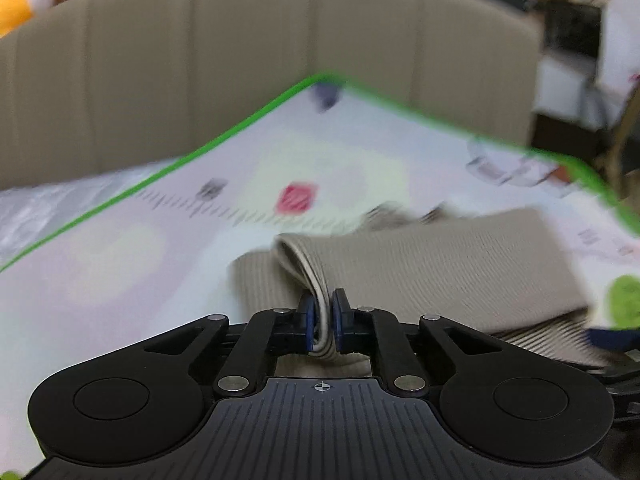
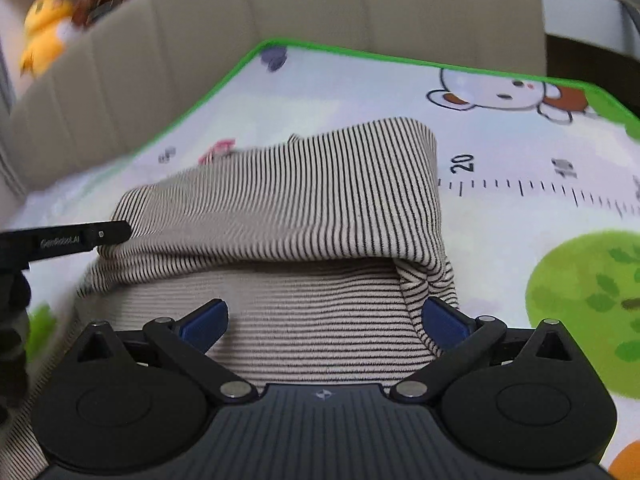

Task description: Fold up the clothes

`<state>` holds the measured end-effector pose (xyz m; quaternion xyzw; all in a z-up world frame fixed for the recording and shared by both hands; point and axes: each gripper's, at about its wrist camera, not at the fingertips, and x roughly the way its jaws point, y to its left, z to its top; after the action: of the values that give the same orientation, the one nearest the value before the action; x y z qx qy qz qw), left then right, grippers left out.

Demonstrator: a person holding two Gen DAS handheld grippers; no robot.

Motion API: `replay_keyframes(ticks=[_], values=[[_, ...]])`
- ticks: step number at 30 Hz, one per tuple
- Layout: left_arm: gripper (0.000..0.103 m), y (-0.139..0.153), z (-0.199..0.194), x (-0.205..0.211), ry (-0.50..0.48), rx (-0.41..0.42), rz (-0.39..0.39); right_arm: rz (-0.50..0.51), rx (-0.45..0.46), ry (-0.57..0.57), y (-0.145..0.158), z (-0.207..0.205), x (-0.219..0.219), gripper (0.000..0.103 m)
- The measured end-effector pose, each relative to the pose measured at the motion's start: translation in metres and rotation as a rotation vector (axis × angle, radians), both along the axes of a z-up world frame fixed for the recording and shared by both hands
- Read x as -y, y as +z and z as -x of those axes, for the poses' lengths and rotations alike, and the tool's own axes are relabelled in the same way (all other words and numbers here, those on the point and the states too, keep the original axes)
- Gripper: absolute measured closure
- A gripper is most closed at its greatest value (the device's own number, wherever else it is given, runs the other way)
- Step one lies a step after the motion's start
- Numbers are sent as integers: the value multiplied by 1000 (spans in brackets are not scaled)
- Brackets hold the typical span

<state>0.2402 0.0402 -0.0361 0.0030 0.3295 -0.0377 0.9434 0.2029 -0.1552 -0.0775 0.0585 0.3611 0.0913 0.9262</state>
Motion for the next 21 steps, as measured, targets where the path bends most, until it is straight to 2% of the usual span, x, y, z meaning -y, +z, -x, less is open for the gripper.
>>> replay_keyframes(ticks=[2, 5, 7, 8, 9, 11, 12, 14, 16, 17, 18, 20, 21], values=[[91, -7, -2, -12, 21, -41, 22, 27, 4, 5, 0, 1, -3, 0], [87, 3, 3, -18, 60, -20, 11, 18, 34, 13, 11, 8, 2, 2], [87, 10, 10, -26, 123, 6, -19, 37, 113, 14, 28, 16, 4, 13], [87, 14, 13, -32, 152, 15, -9, 39, 144, 19, 37, 16, 5, 24], [85, 18, 15, -41, 176, 16, 48, 42, 174, 23, 46, 17, 7, 38], [81, 27, 18, -56, 185, 23, 198, 31, 213, 25, 62, 13, 10, 54], [76, 31, 20, -57, 161, 35, 272, -2, 198, 13, 66, 4, 13, 55], [66, 35, 23, -47, 68, 54, 352, -33, 133, -8, 63, -17, 19, 55], [54, 31, 22, -29, -41, 36, 394, -4, -7, -30, 44, -42, 23, 55], [53, 25, 18, -20, -67, 4, 391, 13, -82, -43, 31, -51, 24, 55], [51, 18, 14, -14, -69, -41, 364, 32, -107, -45, 27, -55, 23, 54], [52, 3, 6, -3, -71, -121, 311, 73, -73, -15, 35, -55, 13, 51], [58, -3, 3, -2, -61, -143, 289, 84, -35, 10, 44, -55, 6, 51]])
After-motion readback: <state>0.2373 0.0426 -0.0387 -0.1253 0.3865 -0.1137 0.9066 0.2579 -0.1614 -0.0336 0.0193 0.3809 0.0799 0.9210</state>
